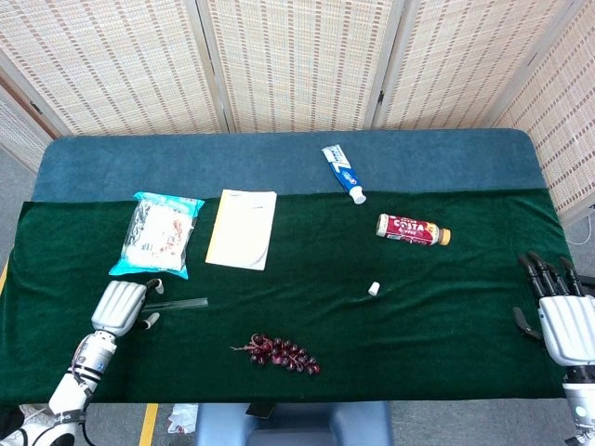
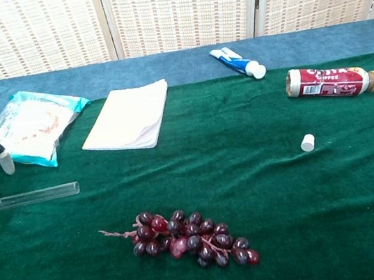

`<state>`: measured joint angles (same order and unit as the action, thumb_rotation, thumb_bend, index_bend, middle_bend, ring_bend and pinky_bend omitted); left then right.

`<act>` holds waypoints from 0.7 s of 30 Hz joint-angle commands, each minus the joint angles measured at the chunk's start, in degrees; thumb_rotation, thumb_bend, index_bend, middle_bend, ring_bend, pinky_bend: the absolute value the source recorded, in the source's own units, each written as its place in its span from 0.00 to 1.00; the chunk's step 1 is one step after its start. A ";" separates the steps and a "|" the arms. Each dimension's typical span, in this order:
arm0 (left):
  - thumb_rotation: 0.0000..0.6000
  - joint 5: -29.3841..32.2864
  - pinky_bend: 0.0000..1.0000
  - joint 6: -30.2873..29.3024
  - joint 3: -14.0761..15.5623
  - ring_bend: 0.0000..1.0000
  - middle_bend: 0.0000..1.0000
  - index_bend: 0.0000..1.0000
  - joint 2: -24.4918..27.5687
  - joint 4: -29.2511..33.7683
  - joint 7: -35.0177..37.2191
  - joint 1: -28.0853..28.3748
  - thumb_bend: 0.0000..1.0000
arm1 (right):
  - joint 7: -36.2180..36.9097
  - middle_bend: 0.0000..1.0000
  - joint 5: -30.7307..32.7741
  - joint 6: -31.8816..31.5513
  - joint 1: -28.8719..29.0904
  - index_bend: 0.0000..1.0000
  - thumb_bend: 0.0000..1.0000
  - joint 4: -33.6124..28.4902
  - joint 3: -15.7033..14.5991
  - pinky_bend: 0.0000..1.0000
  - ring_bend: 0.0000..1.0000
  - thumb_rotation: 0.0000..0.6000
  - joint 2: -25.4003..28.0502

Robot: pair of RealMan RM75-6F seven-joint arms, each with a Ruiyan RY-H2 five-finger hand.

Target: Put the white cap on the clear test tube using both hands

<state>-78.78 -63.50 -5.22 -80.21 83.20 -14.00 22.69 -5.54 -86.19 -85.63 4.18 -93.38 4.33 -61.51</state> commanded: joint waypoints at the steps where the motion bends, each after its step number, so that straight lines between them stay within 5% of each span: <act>1: 1.00 0.98 0.80 0.74 -0.08 0.84 0.90 0.45 -1.13 0.04 -1.11 0.71 0.28 | 0.17 0.10 0.13 0.02 -0.06 0.00 0.44 0.16 -0.03 0.00 0.14 1.00 -0.02; 21: 1.00 7.74 0.81 1.55 -0.76 0.86 0.92 0.51 -6.14 -2.43 -5.15 1.82 0.30 | 1.31 0.10 0.95 0.67 -0.08 0.00 0.44 1.17 -0.14 0.00 0.14 1.00 -0.34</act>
<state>-71.12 -62.02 -5.99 -86.33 80.81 -19.21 24.47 -4.23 -85.24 -84.95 4.10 -92.21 4.18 -61.85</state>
